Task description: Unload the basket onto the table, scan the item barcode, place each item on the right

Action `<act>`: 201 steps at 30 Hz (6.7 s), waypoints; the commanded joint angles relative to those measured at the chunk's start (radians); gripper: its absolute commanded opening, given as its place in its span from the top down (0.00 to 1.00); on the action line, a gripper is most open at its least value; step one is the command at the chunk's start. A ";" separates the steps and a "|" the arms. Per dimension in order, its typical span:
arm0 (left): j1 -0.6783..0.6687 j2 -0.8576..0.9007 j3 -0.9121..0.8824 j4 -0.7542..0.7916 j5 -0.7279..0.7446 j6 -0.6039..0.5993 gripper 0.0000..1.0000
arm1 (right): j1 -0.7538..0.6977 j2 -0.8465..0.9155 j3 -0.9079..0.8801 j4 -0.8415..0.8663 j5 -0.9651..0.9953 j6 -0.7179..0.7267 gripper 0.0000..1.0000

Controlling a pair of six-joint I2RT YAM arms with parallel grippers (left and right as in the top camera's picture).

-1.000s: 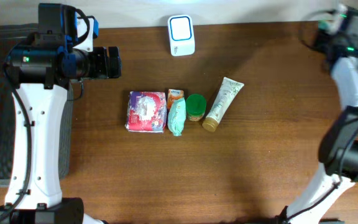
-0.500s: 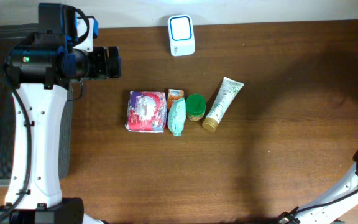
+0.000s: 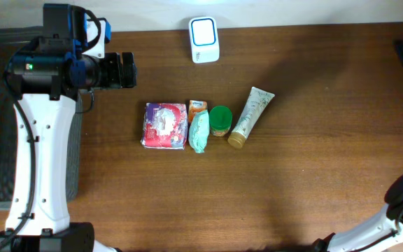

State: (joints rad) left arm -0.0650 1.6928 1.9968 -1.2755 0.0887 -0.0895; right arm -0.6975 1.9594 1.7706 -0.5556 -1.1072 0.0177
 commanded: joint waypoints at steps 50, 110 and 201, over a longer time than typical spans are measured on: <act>0.000 -0.010 0.001 0.002 0.000 0.009 0.01 | 0.750 0.079 -0.283 -0.240 0.733 0.381 0.96; 0.003 -0.016 0.001 -0.032 0.026 0.009 0.01 | 0.932 0.109 0.156 -0.690 0.774 0.629 0.11; 0.003 -0.016 0.001 -0.046 0.026 0.009 0.01 | 0.985 0.282 0.249 -0.809 1.118 -0.126 0.39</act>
State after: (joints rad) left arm -0.0650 1.6924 1.9968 -1.3212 0.1009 -0.0898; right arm 0.2821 2.2509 2.0224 -1.3781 -0.0135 -0.0654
